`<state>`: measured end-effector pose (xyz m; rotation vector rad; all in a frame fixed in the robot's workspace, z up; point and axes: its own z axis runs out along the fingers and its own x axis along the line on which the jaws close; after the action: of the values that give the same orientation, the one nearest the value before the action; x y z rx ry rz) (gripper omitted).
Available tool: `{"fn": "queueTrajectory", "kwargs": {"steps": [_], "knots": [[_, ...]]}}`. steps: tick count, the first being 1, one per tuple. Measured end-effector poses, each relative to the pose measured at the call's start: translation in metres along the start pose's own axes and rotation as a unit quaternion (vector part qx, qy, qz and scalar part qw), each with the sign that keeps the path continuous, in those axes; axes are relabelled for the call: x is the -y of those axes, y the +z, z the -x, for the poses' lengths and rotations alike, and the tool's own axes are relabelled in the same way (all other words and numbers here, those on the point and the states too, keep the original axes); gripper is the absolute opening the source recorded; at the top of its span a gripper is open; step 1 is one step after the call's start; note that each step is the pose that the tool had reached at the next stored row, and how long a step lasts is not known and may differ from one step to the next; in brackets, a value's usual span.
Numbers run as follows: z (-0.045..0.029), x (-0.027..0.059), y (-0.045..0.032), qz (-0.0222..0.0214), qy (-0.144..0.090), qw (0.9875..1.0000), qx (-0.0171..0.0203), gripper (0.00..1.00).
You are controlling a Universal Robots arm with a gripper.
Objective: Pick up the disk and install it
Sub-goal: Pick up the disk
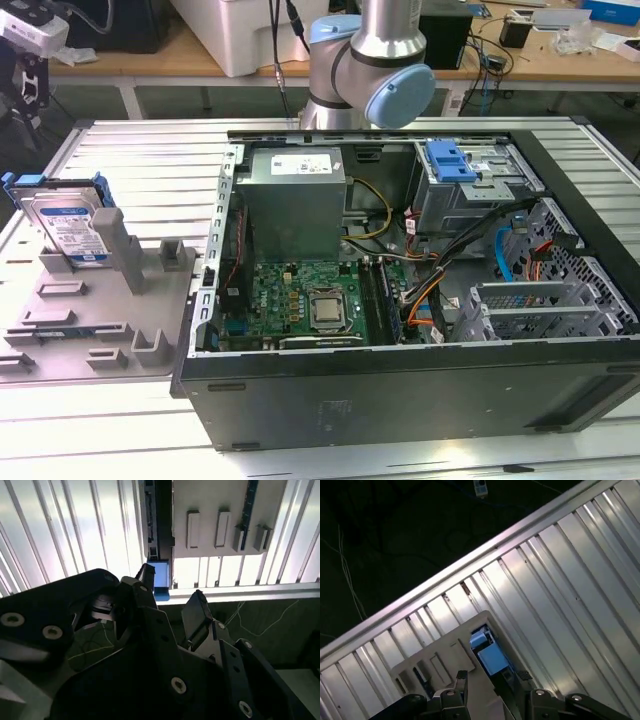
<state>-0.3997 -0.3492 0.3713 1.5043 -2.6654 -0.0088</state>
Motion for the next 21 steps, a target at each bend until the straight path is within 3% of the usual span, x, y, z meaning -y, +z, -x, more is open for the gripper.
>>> {"fn": "queueTrajectory", "kwargs": {"steps": [4, 7, 11, 15, 19, 20, 21], "knots": [[0.0000, 0.0000, 0.0001, -0.0028, -0.042, 0.9991, -0.0019, 0.49], [0.0000, 0.0000, 0.0002, -0.0058, -0.086, 0.9963, -0.0039, 0.49], [0.0000, 0.0000, 0.0003, -0.0080, -0.117, 0.9931, -0.0053, 0.49], [0.0001, 0.0000, 0.0005, -0.0107, -0.157, 0.9875, -0.0071, 0.49], [0.0002, 0.0000, 0.0008, -0.0132, -0.195, 0.9807, -0.0088, 0.49], [0.0002, 0.0000, 0.0009, -0.0138, -0.204, 0.9789, -0.0092, 0.49], [0.0002, 0.0000, 0.0011, -0.0149, -0.219, 0.9755, -0.0099, 0.49]]}}
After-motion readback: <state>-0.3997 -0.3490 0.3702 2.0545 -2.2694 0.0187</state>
